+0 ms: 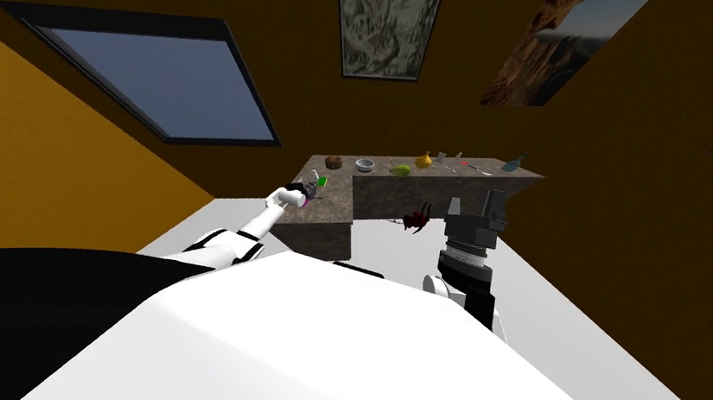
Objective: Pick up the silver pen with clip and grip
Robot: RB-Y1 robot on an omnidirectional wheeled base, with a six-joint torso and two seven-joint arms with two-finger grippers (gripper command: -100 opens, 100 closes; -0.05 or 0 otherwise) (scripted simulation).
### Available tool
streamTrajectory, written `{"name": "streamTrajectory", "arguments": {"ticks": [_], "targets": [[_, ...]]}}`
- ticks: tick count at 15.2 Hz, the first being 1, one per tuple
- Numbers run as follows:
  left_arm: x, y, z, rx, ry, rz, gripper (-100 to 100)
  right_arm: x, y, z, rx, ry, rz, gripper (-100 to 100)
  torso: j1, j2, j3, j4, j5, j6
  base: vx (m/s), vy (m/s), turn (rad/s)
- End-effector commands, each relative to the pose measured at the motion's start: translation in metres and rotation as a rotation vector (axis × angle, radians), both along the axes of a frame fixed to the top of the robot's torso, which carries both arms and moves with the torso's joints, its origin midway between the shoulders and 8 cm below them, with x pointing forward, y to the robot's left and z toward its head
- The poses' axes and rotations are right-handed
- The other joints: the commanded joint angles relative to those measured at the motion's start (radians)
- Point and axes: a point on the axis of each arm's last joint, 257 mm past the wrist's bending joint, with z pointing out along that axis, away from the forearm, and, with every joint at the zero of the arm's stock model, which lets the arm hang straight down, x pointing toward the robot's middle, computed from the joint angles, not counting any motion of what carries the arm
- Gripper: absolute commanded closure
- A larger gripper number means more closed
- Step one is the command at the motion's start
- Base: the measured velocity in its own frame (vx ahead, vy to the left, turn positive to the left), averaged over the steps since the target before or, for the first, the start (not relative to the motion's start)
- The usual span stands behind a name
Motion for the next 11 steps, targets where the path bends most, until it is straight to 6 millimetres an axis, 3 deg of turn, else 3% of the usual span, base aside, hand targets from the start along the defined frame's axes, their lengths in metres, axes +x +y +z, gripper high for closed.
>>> {"name": "streamTrajectory", "arguments": {"ticks": [1, 11], "targets": [[0.003, 0.013, -0.001, -0.015, 0.044, 0.032, -100, 0.0, 0.0, 0.0, 0.0, 0.0, 0.0, 0, 0.0, 0.0, 0.0, 0.0, 0.0, 0.0, -0.018, 0.016, -0.098], [-0.014, 0.05, -0.027, -0.069, 0.248, 0.154, -100, 0.0, 0.0, 0.0, 0.0, 0.0, 0.0, 0, 0.0, -0.001, 0.0, 0.0, 0.0, 0.0, -0.01, 0.014, -0.083]]}}
